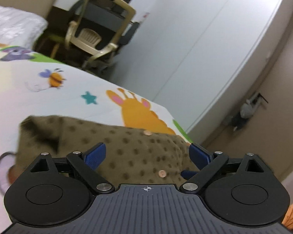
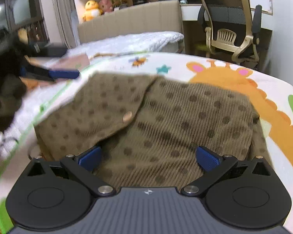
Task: Fold clothes
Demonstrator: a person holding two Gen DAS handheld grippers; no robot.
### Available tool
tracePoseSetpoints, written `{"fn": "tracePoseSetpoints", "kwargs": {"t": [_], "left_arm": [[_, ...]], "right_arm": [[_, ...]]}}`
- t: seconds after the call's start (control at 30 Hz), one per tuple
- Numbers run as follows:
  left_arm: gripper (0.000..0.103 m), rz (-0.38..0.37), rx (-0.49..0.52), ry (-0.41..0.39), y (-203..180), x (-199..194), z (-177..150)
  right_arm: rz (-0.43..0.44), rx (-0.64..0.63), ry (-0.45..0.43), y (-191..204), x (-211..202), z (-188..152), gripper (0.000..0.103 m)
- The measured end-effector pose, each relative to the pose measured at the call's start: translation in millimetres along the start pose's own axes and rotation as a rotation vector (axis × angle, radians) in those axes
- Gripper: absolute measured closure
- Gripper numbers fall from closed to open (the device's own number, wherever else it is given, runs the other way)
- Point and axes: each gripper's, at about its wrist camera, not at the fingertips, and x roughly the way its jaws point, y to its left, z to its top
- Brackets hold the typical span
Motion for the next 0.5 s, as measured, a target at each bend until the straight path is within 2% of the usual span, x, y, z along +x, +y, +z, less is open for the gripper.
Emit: {"fn": "tracePoseSetpoints", "kwargs": {"t": [0.03, 0.07, 0.17, 0.2, 0.27, 0.33, 0.5], "left_arm": [[0.007, 0.010, 0.011, 0.006, -2, 7, 1], [0.007, 0.023, 0.020, 0.012, -3, 15, 2], [0.007, 0.100, 0.003, 0.017, 6, 39, 3], [0.007, 0.135, -0.009, 0.026, 10, 48, 2], [0.007, 0.194, -0.035, 0.058, 22, 61, -2], [0.007, 0.191, -0.046, 0.069, 32, 64, -8], [0.007, 0.180, -0.001, 0.072, 34, 60, -11]], "right_arm": [[-0.005, 0.007, -0.034, -3, -5, 7, 0.000], [-0.049, -0.004, -0.081, -6, -10, 18, 0.000], [-0.247, -0.031, -0.147, -19, -4, 48, 0.000], [-0.295, -0.035, -0.131, -26, 5, 54, 0.000], [-0.404, -0.067, -0.039, -40, 34, 57, 0.000], [-0.490, -0.121, 0.049, -51, 56, 47, 0.000], [-0.445, -0.063, 0.030, -67, 52, 35, 0.000]]}}
